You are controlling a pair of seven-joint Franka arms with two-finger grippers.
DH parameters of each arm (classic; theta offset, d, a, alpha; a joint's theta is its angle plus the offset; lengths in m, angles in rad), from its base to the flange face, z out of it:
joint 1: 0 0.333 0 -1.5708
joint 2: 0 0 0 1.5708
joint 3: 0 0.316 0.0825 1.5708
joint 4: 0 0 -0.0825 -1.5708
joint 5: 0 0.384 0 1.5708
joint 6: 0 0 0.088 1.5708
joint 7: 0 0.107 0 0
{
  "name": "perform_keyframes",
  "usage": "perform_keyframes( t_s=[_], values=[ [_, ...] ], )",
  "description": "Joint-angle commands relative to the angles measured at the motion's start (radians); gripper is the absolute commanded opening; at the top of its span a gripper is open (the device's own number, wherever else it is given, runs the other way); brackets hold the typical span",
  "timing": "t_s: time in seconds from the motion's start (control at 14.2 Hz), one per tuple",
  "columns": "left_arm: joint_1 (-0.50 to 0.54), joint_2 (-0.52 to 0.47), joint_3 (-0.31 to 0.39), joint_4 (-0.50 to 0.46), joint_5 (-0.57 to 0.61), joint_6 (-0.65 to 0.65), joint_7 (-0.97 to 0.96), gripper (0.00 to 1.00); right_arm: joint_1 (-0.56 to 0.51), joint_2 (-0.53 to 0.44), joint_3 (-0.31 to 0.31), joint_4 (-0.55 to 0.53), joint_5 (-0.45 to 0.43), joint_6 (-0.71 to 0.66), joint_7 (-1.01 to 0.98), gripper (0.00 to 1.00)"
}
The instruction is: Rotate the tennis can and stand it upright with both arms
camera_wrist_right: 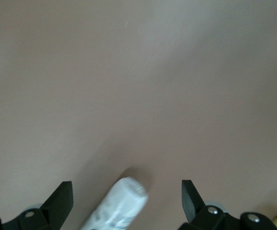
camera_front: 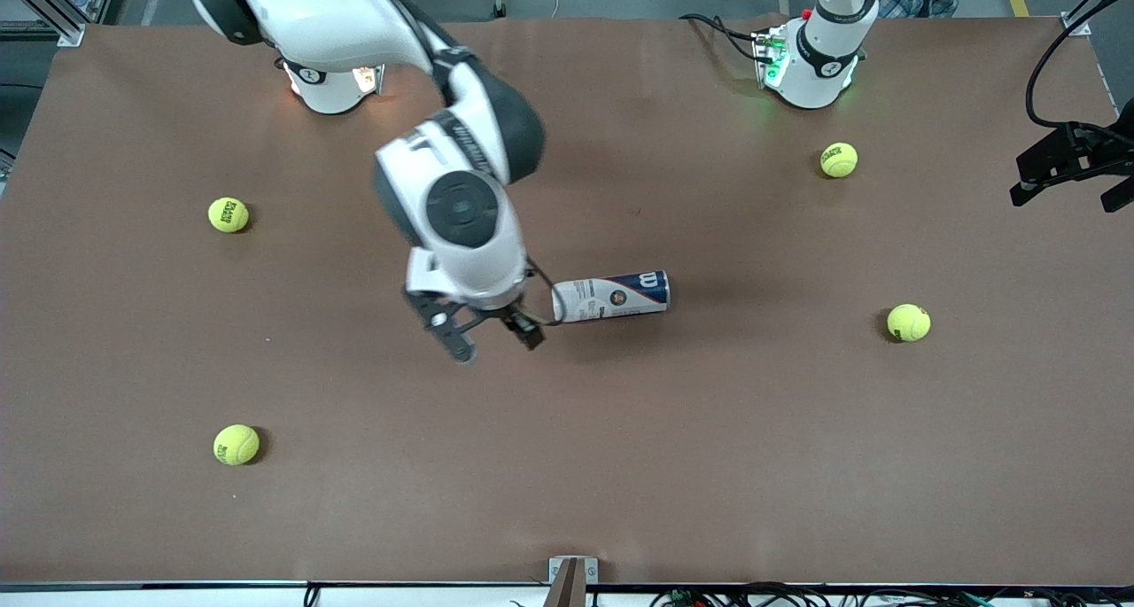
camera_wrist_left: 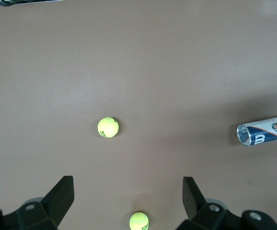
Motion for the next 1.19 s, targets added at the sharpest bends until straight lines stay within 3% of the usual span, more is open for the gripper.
perform_keyframes(
  t_s=[0.0, 0.35, 0.56, 0.84, 1.12],
  values=[
    [0.005, 0.004, -0.002, 0.014, -0.013, -0.004, 0.011, 1.00, -0.124, -0.093, 0.018, -0.062, 0.025, -0.104, -0.319, 1.00],
    [0.005, 0.004, -0.003, 0.012, -0.013, -0.004, 0.011, 1.00, -0.351, -0.185, 0.011, -0.124, 0.010, -0.206, -0.902, 1.00],
    [0.005, 0.004, -0.003, 0.014, -0.013, -0.004, 0.011, 1.00, -0.473, -0.281, 0.008, -0.266, -0.013, -0.177, -1.164, 1.00],
    [0.002, 0.004, -0.005, 0.012, -0.007, -0.006, 0.007, 1.00, -0.542, -0.444, 0.009, -0.502, -0.088, -0.054, -1.312, 1.00],
    [-0.012, 0.013, -0.009, 0.007, -0.015, -0.015, 0.019, 1.00, -0.591, -0.523, 0.008, -0.578, -0.091, -0.016, -1.358, 1.00]
  ],
)
